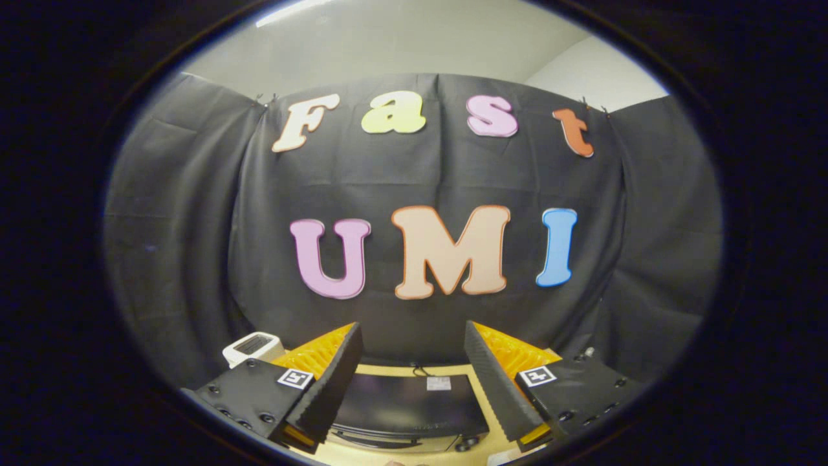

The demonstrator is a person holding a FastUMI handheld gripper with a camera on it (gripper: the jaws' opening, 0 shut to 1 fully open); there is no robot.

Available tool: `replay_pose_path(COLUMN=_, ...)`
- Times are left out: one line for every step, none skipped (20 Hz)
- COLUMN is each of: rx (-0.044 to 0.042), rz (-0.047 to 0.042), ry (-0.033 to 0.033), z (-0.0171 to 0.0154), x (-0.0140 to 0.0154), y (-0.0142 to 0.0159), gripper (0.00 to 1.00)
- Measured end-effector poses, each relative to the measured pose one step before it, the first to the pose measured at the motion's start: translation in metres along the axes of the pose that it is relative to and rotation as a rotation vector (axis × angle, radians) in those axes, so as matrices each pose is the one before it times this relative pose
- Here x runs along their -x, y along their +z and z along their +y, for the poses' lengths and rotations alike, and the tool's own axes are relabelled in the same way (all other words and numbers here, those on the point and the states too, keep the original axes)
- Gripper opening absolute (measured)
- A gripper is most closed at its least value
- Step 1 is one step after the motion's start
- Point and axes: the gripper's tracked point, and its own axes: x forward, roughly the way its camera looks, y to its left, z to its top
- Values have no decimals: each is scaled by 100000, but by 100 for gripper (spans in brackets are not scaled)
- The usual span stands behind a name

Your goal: Open the toaster oven, put the food inside, and close the toaster oven door.

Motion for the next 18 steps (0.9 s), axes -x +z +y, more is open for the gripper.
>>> replay_pose_path(rx=172, rz=2579, ry=612, z=428, x=-379, y=-1782, gripper=100)
replay_pose_path(rx=361, rz=2767, ry=677, z=537, x=-506, y=-1699, gripper=100)
replay_pose_path(rx=561, rz=2335, ry=161, z=410, x=-444, y=-1857, gripper=100)
replay_pose_path(rx=459, rz=2342, ry=-388, z=199, x=-527, y=-1662, gripper=100)
replay_pose_path(rx=174, rz=2328, ry=-762, z=122, x=-449, y=-1710, gripper=100)
replay_pose_path(rx=170, rz=2707, ry=-301, z=196, x=-425, y=-1580, gripper=100)
replay_pose_path(rx=420, rz=1483, ry=472, z=423, x=-397, y=-1564, gripper=100)
replay_pose_path(rx=251, rz=1552, ry=951, z=445, x=-347, y=-1156, gripper=100)
replay_pose_path(rx=34, rz=1705, ry=570, z=185, x=-365, y=-1378, gripper=100)
replay_pose_path(rx=-563, rz=1799, ry=747, z=233, x=-210, y=-1178, gripper=100)
replay_pose_path(rx=-540, rz=1566, ry=404, z=162, x=-290, y=-1115, gripper=100)
replay_pose_path(rx=-499, rz=1081, ry=205, z=102, x=-216, y=-862, gripper=100)
replay_pose_path(rx=-337, rz=629, ry=-386, z=-33, x=-117, y=-782, gripper=100)
replay_pose_path(rx=-315, rz=1401, ry=-30, z=-12, x=-70, y=-778, gripper=100)
replay_pose_path(rx=-240, rz=1469, ry=125, z=40, x=-301, y=-921, gripper=100)
replay_pose_path(rx=247, rz=1214, ry=-275, z=-54, x=-86, y=-855, gripper=100)
replay_pose_path(rx=241, rz=1080, ry=-236, z=-105, x=-58, y=-631, gripper=100)
replay_pose_path(rx=-137, rz=990, ry=-205, z=-52, x=0, y=-249, gripper=100)
